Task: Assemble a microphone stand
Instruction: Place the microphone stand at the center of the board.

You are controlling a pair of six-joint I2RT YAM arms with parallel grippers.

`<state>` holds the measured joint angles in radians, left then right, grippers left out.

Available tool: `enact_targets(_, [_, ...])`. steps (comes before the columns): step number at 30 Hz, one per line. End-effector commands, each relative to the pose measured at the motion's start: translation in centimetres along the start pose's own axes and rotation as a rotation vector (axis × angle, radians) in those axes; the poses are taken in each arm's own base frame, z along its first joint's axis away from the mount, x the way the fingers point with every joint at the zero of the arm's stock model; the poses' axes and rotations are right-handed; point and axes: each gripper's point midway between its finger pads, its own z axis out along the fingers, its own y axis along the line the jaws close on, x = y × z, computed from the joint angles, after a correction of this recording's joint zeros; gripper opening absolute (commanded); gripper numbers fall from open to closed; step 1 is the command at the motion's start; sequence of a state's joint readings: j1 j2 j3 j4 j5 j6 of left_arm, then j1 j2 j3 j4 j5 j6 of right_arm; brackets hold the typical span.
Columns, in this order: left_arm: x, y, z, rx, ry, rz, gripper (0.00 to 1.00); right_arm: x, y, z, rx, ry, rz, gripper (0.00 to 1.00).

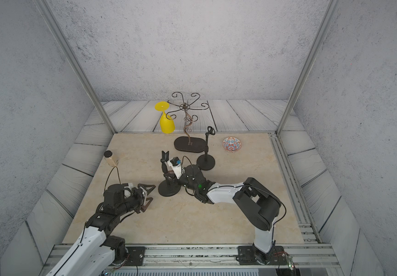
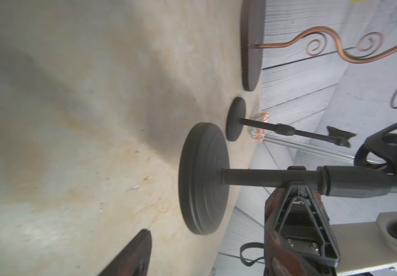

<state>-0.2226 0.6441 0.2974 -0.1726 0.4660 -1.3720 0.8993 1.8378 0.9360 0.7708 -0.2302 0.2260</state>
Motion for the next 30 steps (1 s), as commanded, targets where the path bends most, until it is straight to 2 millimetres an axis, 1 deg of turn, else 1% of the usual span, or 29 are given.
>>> enact_targets(1, [-0.1,2.3,-0.2,-0.075,-0.024,0.070,0.77,-3.7,0.7,-0.3,-0.040,-0.194,-0.046,0.02])
enact_targets(3, [-0.2,2.2,-0.4,-0.075,-0.031,0.097,0.77,-3.0,0.7,-0.3,-0.043,-0.202,-0.051,0.02])
enact_targets(6, [-0.6,0.8,-0.9,-0.066,-0.049,0.184,0.75,-1.3,0.4,-0.3,-0.043,-0.194,-0.057,0.02])
enact_targets(9, [-0.8,-0.8,-1.6,-0.080,-0.048,0.315,0.72,0.6,0.0,-0.4,-0.038,-0.184,-0.053,0.03])
enact_targets(13, [-0.6,-2.7,-2.2,-0.107,-0.018,0.483,0.69,2.6,-0.3,-0.8,-0.033,-0.175,-0.050,0.05])
enact_targets(17, [0.0,-4.2,-2.1,-0.126,0.008,0.620,0.67,4.3,-0.4,-1.1,-0.029,-0.146,-0.059,0.09])
enact_targets(18, [0.2,-4.6,-2.0,-0.135,0.009,0.667,0.66,4.6,-0.4,-1.2,-0.030,-0.141,-0.063,0.11])
enact_targets(19, [0.5,-4.8,-1.9,-0.148,0.014,0.707,0.67,4.8,-0.4,-1.4,-0.028,-0.138,-0.063,0.16])
enact_targets(21, [1.2,-5.6,-1.5,-0.173,0.026,0.802,0.67,5.1,-0.4,-1.9,-0.021,-0.137,-0.069,0.38])
enact_targets(23, [1.9,-6.4,-0.9,-0.189,0.042,0.871,0.66,5.2,-0.3,-2.7,-0.014,-0.132,-0.068,0.53])
enact_targets(24, [2.0,-6.9,-0.7,-0.199,0.041,0.907,0.66,5.0,-0.2,-3.1,-0.015,-0.133,-0.069,0.57])
enact_targets(26, [2.4,-7.5,0.0,-0.221,0.053,0.967,0.66,5.2,0.1,-4.0,-0.014,-0.123,-0.068,0.62])
enact_targets(30, [2.8,-8.8,1.4,-0.251,0.072,1.057,0.63,5.7,0.6,-5.7,-0.013,-0.109,-0.052,0.64])
